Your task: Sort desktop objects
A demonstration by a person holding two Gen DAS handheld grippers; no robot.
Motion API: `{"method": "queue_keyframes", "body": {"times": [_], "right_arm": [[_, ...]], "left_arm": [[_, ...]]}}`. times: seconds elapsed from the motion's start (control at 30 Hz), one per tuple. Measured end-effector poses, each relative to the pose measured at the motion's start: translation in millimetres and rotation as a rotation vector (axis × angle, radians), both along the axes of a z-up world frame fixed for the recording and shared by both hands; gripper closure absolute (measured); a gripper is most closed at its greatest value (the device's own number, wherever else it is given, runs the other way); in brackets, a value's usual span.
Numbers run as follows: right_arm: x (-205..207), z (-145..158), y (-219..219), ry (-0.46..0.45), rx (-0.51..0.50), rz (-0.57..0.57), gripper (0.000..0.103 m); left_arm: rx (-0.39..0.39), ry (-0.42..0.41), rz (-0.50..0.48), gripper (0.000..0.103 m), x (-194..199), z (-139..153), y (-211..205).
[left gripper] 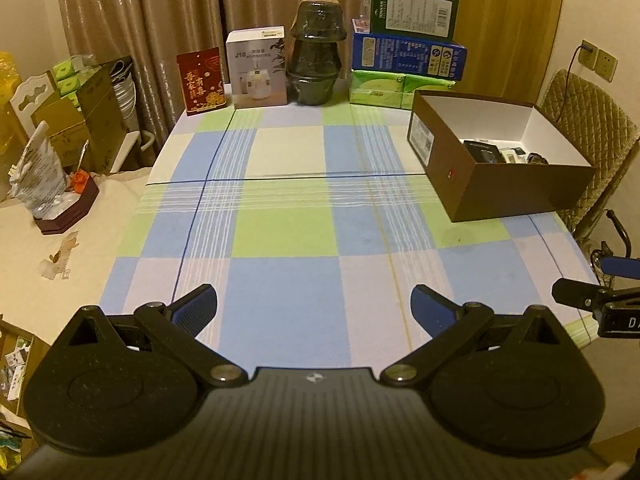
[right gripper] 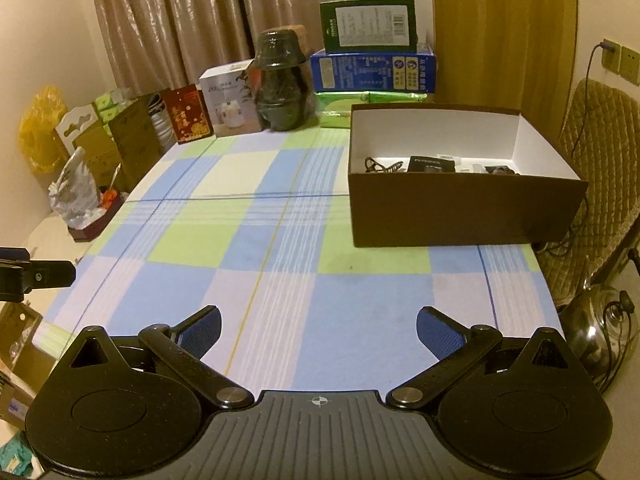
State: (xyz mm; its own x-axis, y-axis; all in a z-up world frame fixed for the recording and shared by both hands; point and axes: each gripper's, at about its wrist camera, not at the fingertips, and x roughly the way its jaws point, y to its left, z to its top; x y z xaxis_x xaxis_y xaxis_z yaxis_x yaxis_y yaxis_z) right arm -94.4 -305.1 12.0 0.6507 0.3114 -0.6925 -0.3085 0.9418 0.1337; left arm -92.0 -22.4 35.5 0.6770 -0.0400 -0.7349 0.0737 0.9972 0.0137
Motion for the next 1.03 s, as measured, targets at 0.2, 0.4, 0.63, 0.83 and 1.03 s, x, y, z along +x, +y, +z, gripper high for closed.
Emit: {"method": "queue_keyframes", "body": {"times": [0.2,0.4,0.63,0.83,1.03], "right_arm": [[-0.6,-4.3,2.1,0.008,-0.011,0.0,0.002],[0.4,-6.2,0.1,0.013,-0.011,0.003,0.002],[1.9,-8.2,-5.2,0.019,-0.008,-0.002,0.002],[2.8,-8.8,-10.0,0.021,-0.005,-0.009,0.002],[4.7,-9.0,-13.7,0.024,-0.004,-0.015,0.002]], "left_arm": [[0.007,0.016,0.008,0.001,-2.6,-6.4,1.2],[0.01,0.024,0.003,0.001,-4.7,-9.8,-2.1],[0.012,0.024,0.002,0.001,-3.9,-10.4,-4.8],[0.013,0.02,-0.007,0.001,-1.4,-10.1,-13.3],[0.02,0.022,-0.017,0.001,1.9,-11.1,-18.7]]}}
